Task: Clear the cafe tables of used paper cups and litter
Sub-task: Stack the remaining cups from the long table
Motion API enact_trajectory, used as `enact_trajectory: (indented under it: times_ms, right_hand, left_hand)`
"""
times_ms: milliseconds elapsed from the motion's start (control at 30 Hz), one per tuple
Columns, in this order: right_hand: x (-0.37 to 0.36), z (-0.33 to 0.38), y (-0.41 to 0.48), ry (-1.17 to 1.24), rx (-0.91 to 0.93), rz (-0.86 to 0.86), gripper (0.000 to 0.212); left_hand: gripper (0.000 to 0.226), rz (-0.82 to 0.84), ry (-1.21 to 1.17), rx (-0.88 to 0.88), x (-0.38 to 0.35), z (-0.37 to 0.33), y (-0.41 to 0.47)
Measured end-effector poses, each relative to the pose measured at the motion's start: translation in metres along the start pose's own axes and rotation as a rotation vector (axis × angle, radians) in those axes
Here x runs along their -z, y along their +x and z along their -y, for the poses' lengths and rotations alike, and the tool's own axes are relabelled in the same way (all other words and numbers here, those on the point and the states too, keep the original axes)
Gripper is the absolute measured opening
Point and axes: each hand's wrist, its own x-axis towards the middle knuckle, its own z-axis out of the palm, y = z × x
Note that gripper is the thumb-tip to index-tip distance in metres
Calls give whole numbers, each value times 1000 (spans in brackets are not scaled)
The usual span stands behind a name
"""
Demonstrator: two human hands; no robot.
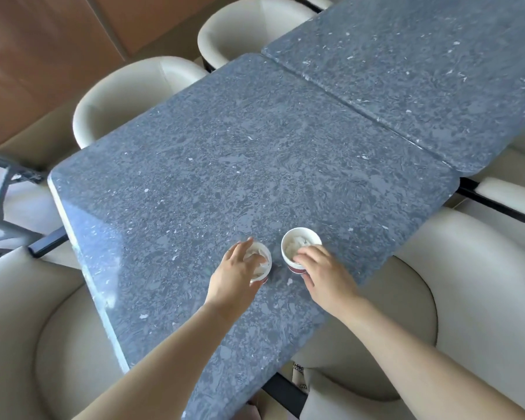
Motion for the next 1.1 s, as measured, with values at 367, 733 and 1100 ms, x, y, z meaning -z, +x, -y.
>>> enact_trajectory:
  times_ms: [367,733,1100]
  right_hand:
    - [15,-7,8,5,44,-45,22]
    - [4,12,6,-58,-41,22,13]
    - [48,114,-14,102,-44,-79,31]
  left_hand:
    - [12,31,8,56,0,-3,-8]
    - [20,102,92,-15,14,0,-27]
    - [22,-139,-254,-10,82,16,-97]
